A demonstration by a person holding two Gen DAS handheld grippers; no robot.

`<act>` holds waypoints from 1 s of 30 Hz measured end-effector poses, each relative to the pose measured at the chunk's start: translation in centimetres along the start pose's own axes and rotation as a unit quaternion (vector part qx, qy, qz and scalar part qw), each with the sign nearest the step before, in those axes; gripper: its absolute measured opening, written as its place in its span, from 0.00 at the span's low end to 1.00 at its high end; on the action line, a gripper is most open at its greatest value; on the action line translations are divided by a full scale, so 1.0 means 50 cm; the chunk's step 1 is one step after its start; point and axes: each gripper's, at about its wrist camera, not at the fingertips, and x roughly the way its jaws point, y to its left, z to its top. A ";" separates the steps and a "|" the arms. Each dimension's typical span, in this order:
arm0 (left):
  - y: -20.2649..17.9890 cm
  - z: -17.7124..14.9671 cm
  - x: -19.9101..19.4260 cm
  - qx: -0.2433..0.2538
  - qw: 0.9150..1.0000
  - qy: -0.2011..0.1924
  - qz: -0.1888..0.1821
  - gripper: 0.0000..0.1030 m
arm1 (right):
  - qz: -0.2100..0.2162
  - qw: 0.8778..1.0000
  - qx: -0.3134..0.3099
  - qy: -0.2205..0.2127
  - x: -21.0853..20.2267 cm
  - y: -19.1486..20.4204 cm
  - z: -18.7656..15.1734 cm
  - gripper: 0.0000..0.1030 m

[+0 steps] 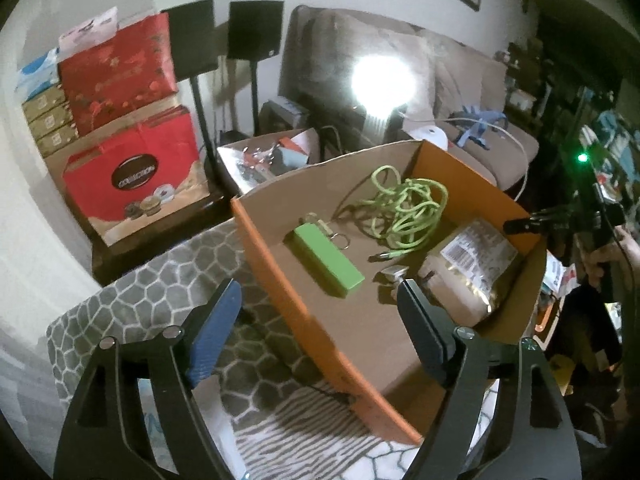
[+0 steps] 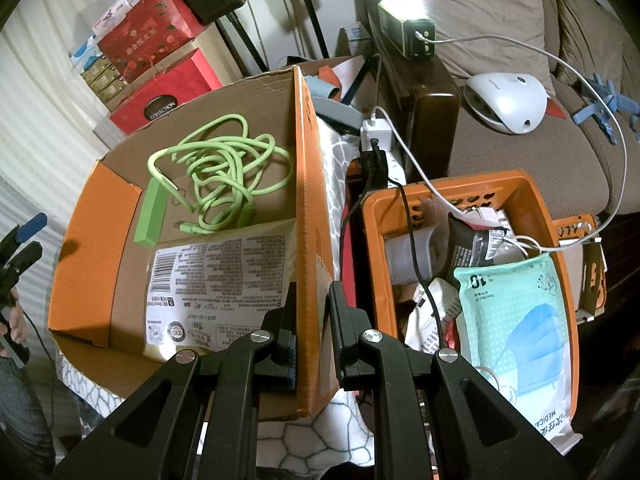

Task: Organize objects
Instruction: 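Move the left gripper to the black cable plug beside the box and grasp it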

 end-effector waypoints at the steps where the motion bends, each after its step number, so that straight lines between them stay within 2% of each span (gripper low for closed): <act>1: 0.008 -0.003 -0.001 -0.005 1.000 0.001 0.002 0.76 | 0.000 1.000 0.000 0.000 0.000 -0.002 -0.001 0.12; 5: 0.034 -0.018 -0.001 -0.027 1.000 0.010 0.001 0.77 | 0.001 1.000 0.001 0.000 0.000 -0.002 0.000 0.12; 7: 0.046 -0.026 -0.001 -0.038 0.999 0.014 0.001 0.85 | 0.000 1.000 0.000 0.000 0.000 -0.001 0.000 0.12; 9: 0.054 -0.034 -0.003 -0.048 0.999 0.014 0.002 0.89 | 0.001 1.000 0.001 0.000 0.000 -0.002 0.000 0.12; 18: 0.090 -0.072 -0.017 -0.087 0.996 0.013 -0.022 0.97 | 0.000 1.000 0.000 0.000 0.000 -0.001 0.000 0.12; 22: 0.097 -0.097 -0.025 -0.077 0.997 0.003 -0.020 0.97 | 0.002 1.000 0.001 0.000 0.000 -0.002 0.000 0.12; 30: 0.080 -0.149 -0.026 -0.012 1.000 -0.016 -0.015 0.93 | 0.000 1.000 0.000 0.000 0.000 -0.004 -0.001 0.13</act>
